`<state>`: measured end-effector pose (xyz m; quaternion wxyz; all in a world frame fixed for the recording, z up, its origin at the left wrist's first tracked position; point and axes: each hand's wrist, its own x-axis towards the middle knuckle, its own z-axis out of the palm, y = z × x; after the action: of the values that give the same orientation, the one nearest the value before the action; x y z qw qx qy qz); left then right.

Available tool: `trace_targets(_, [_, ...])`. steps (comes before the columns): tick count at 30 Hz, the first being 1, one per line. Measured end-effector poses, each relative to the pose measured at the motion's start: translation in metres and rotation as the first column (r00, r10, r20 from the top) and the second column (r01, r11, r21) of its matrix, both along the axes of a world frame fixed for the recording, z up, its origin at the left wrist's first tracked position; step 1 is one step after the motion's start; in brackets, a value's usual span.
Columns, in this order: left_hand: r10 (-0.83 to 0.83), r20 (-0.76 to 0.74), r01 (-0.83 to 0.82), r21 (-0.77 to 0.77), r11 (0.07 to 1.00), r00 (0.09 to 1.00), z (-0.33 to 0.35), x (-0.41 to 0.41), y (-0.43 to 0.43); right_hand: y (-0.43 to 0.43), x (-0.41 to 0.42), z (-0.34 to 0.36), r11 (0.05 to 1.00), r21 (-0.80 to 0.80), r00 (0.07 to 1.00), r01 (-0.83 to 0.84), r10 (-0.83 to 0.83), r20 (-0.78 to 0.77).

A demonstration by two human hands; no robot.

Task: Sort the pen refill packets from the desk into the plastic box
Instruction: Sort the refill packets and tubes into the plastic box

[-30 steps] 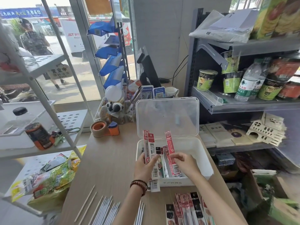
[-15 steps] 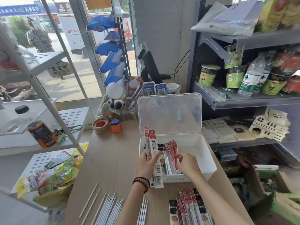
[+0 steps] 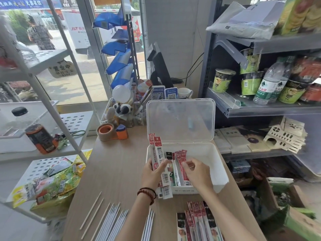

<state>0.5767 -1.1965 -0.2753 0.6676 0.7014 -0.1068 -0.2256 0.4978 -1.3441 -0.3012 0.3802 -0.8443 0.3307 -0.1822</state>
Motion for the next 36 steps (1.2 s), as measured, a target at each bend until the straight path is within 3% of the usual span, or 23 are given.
trace_targets(6, [0.018,0.014,-0.018,-0.019,1.0,1.0,-0.001,-0.001,-0.001,0.011,-0.017,0.022,0.944,0.212,0.952,-0.253,0.205,0.227])
trace_targets(11, [0.025,0.035,-0.024,-0.031,0.999,0.999,0.003,-0.002,-0.003,0.014,-0.015,0.026,0.944,0.127,0.952,-0.305,0.298,0.07])
trace_targets(15, [0.054,0.033,-0.053,-0.034,0.998,0.998,0.003,-0.004,-0.001,0.024,-0.003,0.028,0.925,0.244,0.951,-0.293,0.255,0.176])
trace_targets(20, [0.049,0.09,-0.052,0.033,0.998,0.995,0.002,-0.004,0.001,0.027,0.002,0.029,0.879,0.393,0.958,-0.271,0.205,0.201])
trace_targets(32, [0.037,0.125,-0.052,0.115,0.992,0.991,-0.006,0.0,-0.002,0.021,0.002,0.03,0.81,0.508,0.952,-0.293,0.194,0.238])
trace_targets(36, [0.055,0.111,-0.068,0.108,0.992,0.992,-0.008,-0.001,-0.002,0.019,0.002,0.025,0.834,0.489,0.956,-0.257,0.146,0.253])
